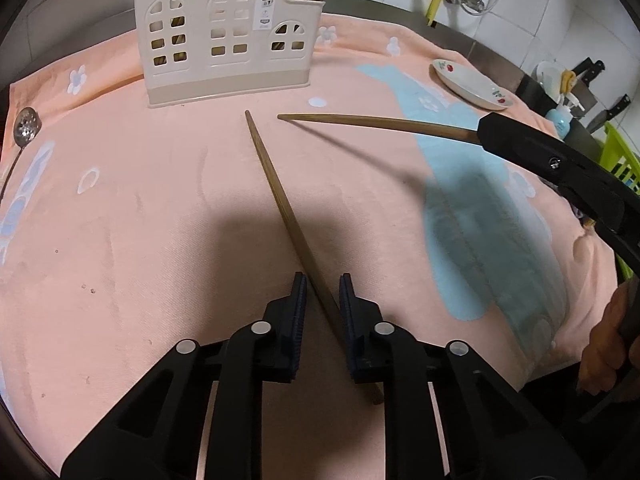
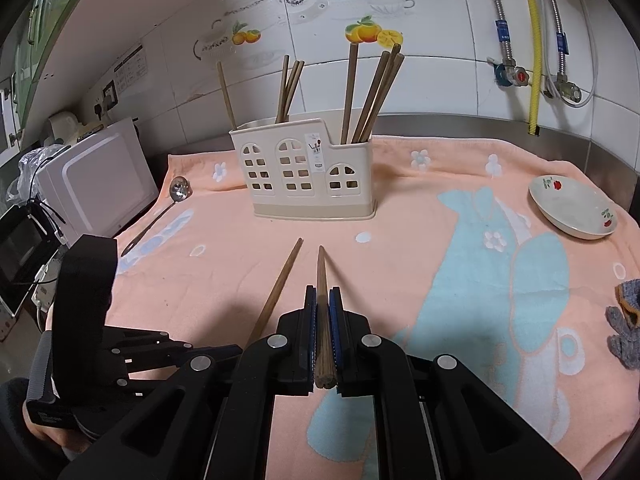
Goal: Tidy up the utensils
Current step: 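Close the left tool on a chopstick while the right tool holds its own, then lift both held chopsticks and lower them into the cream holder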
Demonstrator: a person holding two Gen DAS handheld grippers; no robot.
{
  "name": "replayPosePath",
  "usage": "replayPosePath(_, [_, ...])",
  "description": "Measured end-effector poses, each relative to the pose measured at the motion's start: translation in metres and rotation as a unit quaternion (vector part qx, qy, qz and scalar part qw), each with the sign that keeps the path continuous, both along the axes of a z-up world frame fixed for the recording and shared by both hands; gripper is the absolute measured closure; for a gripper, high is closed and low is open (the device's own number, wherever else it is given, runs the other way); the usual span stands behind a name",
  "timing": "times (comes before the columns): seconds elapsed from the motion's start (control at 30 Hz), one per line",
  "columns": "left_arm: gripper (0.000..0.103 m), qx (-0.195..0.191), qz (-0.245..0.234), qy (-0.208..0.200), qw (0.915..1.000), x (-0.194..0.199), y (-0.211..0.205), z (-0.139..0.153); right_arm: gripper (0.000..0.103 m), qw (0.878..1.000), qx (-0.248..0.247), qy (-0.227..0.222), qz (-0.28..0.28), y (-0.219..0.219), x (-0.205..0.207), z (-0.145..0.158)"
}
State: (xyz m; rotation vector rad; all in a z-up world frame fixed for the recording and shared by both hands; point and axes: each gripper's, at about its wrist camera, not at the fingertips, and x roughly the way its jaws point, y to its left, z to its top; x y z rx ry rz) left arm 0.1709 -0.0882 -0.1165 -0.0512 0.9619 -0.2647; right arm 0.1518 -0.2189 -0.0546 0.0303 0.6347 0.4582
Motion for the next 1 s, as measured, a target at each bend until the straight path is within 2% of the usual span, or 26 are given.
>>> replayPosePath(0.4, [0.096, 0.021, 0.007, -0.012, 0.9997, -0.002, 0.022, 0.011, 0.096, 1.0, 0.0, -0.008, 0.002, 0.003, -0.001, 0.007])
replayPosePath(0.67, [0.097, 0.018, 0.013, -0.066, 0.9976, -0.007, 0.042, 0.04, 0.096, 1.0, 0.003, -0.013, -0.002, 0.001, 0.001, 0.013])
replayPosePath(1.0, [0.097, 0.013, 0.015, -0.122, 0.9923, -0.005, 0.06, 0.078, 0.096, 0.999, 0.005, -0.031, 0.007, 0.001, 0.013, 0.04])
